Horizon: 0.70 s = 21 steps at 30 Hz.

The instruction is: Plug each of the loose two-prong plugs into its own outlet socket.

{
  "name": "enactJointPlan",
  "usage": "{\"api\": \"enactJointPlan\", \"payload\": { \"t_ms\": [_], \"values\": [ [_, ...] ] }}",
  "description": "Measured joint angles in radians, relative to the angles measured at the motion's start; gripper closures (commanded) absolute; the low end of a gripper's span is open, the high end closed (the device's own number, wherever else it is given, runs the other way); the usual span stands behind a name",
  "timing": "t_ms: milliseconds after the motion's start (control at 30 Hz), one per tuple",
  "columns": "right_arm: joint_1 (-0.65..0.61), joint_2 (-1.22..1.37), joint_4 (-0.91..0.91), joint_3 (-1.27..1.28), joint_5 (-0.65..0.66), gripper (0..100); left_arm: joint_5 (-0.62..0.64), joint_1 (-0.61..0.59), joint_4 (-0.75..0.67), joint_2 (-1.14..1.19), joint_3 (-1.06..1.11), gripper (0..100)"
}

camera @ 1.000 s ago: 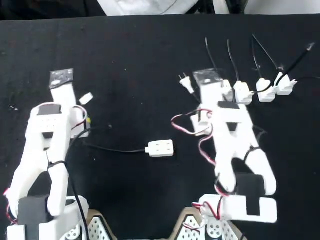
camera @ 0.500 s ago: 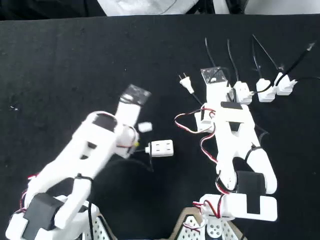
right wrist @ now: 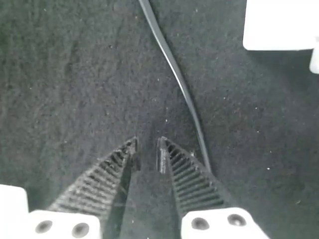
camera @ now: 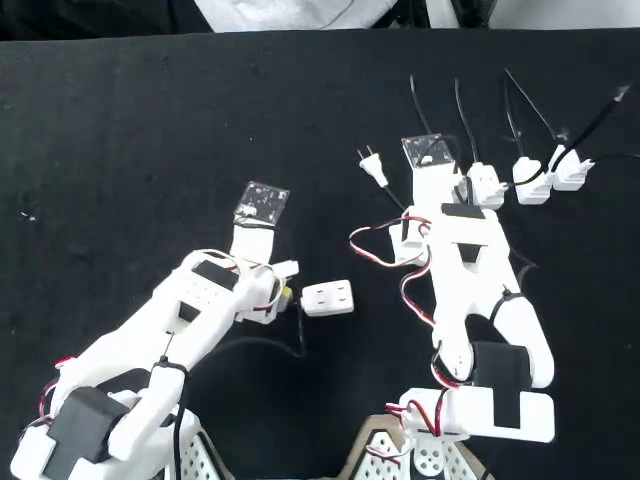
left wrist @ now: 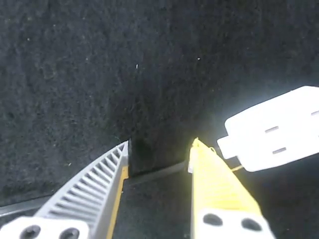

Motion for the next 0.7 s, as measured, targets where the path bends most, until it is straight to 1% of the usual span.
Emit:
{"api": "enactJointPlan", "payload": {
  "t_ms": [100, 167, 233, 333, 400, 500, 600, 700],
  "values": [
    [0.000, 0.000, 0.000, 0.000, 0.000, 93.1, -0.002, -0.026, 0.008, 0.000, -0.003, 81],
    [0.000, 0.000, 0.000, 0.000, 0.000, 93.1, 0.000, -0.031, 0.063, 0.000, -0.034, 81],
    [0.000, 0.000, 0.000, 0.000, 0.000, 93.1, 0.000, -0.018, 0.149, 0.000, -0.086, 81],
    [0.000, 0.000, 0.000, 0.000, 0.000, 93.1, 0.000, 0.052, 0.284, 0.000, -0.158, 81],
    [0.000, 0.000, 0.000, 0.000, 0.000, 93.1, 0.000, 0.115, 0.318, 0.000, -0.175, 81],
    [0.000, 0.000, 0.000, 0.000, 0.000, 93.1, -0.003, 0.173, 0.298, 0.000, -0.176, 81],
    [0.028, 0.000, 0.000, 0.000, 0.000, 93.1, -0.003, 0.160, 0.193, 0.000, -0.127, 81],
    [0.055, 0.000, 0.000, 0.000, -0.002, 93.1, -0.003, 0.117, 0.071, 0.000, -0.051, 81]
  ]
}}
